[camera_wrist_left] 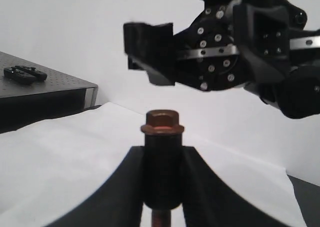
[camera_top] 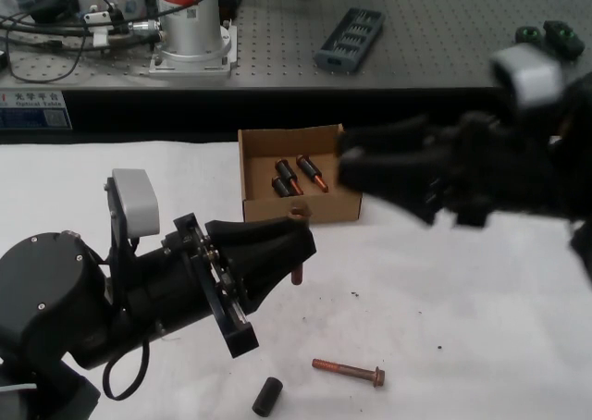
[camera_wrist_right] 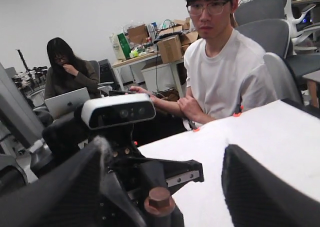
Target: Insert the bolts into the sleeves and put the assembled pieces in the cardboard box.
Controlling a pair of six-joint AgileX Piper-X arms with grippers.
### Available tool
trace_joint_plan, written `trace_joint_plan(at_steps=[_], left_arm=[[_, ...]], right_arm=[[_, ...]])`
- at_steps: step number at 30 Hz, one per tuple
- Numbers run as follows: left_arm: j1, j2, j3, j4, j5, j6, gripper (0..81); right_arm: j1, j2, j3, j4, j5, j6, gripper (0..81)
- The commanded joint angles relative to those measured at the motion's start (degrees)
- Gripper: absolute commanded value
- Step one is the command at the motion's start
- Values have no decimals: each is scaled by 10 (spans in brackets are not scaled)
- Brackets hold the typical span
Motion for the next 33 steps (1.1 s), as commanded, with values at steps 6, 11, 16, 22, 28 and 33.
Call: trace_joint_plan(at_steps=[6, 11, 16, 22, 28, 33], left_arm=[[4, -4, -15, 1, -64, -98, 6], [7, -8, -66, 124, -52, -157, 6], [7, -22, -145, 276, -77, -127, 6], [7, -30, -296, 595, -164, 1, 6], [9, -20, -461, 814, -322, 97, 6], [12, 42, -600, 932, -326, 96, 6]], right_arm=[[-3, -131, 32, -66, -15, 168, 502], [36, -244, 122, -115, 46, 202, 502], [43, -358, 209, -111, 79, 231, 502], [43, -459, 300, -50, 100, 232, 502], [43, -510, 369, -50, 101, 227, 502], [43, -526, 387, -70, 101, 214, 502]])
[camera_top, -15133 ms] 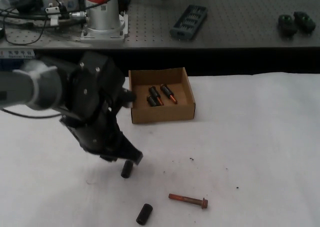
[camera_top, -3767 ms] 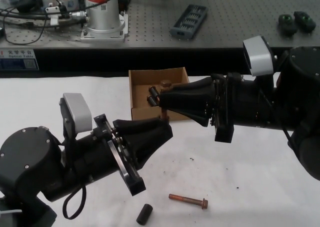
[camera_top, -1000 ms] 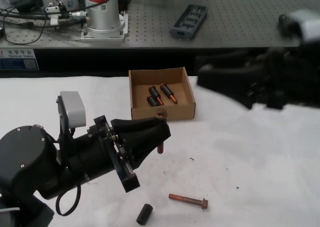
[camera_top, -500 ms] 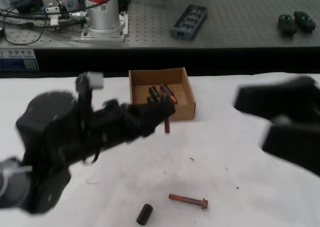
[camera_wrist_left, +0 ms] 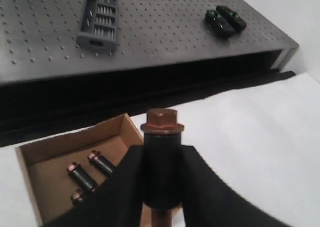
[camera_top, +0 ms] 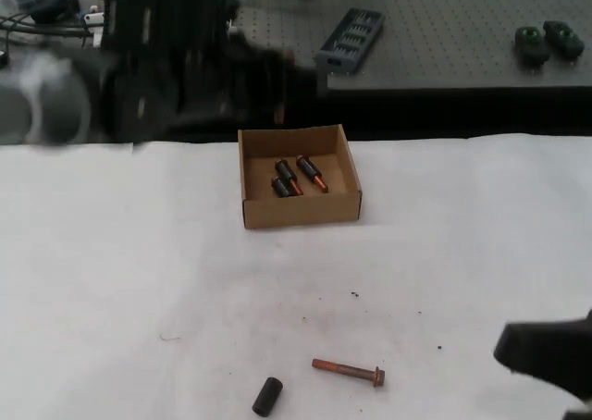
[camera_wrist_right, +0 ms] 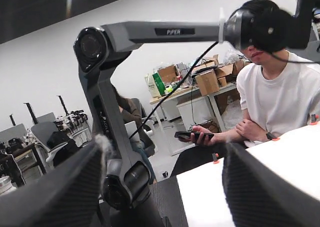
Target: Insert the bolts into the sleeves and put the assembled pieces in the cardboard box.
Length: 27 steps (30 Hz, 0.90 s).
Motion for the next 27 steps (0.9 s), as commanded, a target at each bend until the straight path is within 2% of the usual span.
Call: trace_joint_plan(at_steps=[1, 4, 10, 16, 20, 27], left_arm=[[2, 58, -116, 96, -12, 12, 6], [2, 121, -194, 153, -17, 12, 6], [2, 226, -308, 225, -79, 45, 6], [2, 309, -384, 234, -95, 55, 6], [4, 346, -421, 234, -132, 67, 6], [3, 382, -430, 243, -132, 67, 6]], right_arm=[[1, -6, -4, -25, 37, 25, 502], [1, -6, -4, -9, 30, 12, 502], [1, -6, -4, 69, 51, -66, 501], [1, -6, -4, 158, 101, -162, 428], [1, -6, -4, 168, 103, -177, 431], [1, -6, -4, 171, 107, -183, 431]])
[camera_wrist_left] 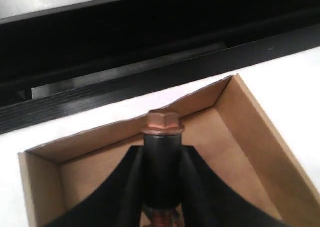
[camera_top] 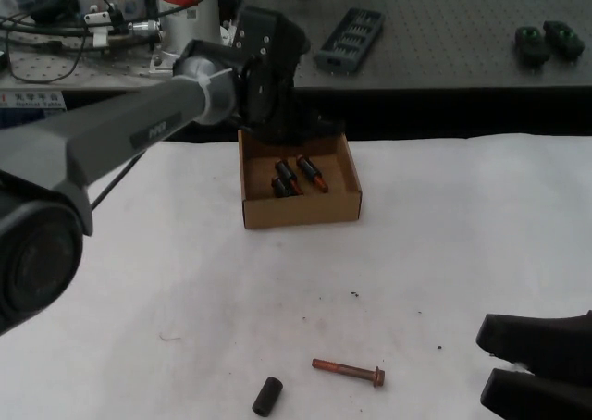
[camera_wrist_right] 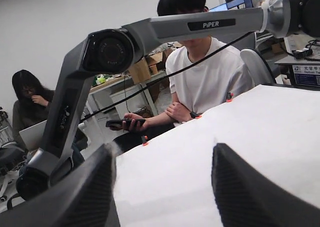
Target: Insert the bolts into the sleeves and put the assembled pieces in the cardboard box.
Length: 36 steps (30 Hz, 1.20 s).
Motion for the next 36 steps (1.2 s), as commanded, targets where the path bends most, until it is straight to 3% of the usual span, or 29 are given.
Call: trace_joint_plan(at_steps=[1, 8, 11, 15, 17, 22, 31, 36], left_arm=[[2, 16, -11, 4, -11, 6, 6], [2, 23, -11, 28, 12, 11, 8], [2, 23, -11, 38, 12, 15, 109], [2, 23, -11, 49, 12, 23, 334], [2, 21, -11, 58, 12, 29, 369], [2, 3, -11, 79, 12, 40, 328], [2, -94, -11, 170, 12, 51, 299], [2, -152, -11, 277, 46, 89, 169]], right_arm=[[1, -6, -4, 1, 5, -5, 431], [1, -6, -4, 12, 5, -5, 431], [1, -6, -4, 16, 5, -5, 431], [1, -6, -4, 19, 5, -12, 431], [1, -6, -4, 22, 5, -13, 431], [1, -6, -4, 37, 7, -28, 431], [1, -6, -4, 98, 81, -80, 431], [1, -6, -4, 126, 128, -102, 431]])
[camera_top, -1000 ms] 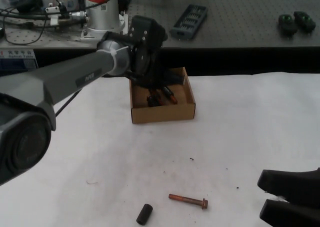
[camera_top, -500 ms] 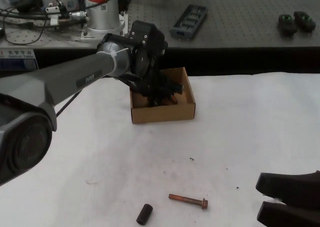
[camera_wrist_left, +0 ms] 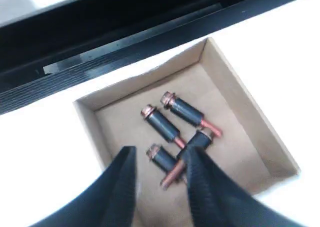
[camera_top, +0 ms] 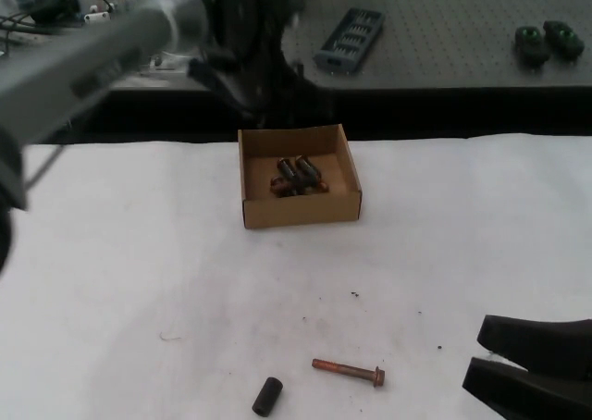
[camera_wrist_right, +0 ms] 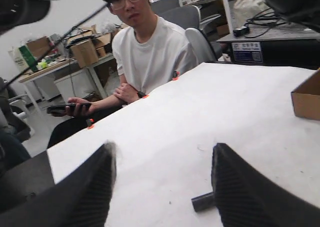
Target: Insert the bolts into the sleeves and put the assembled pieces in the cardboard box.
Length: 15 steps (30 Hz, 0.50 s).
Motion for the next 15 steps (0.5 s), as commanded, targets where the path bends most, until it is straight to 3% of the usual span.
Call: trace_joint_plan(at_steps=[1, 5, 8, 11, 15], left_arm=[[1, -74, -7, 133, 43, 56, 136], [1, -89, -7, 274, 62, 117, 11], [1, -89, 0, 362, 62, 130, 6], [-1, -103, 37, 380, 68, 130, 6], [-11, -155, 130, 327, 91, 139, 6]], right_arm=[[1, -6, -4, 21, 30, -14, 431], [1, -6, -4, 25, 30, 2, 431], [1, -6, -4, 25, 31, 7, 415], [1, -6, -4, 25, 53, 20, 326], [1, -6, -4, 25, 56, 24, 141]])
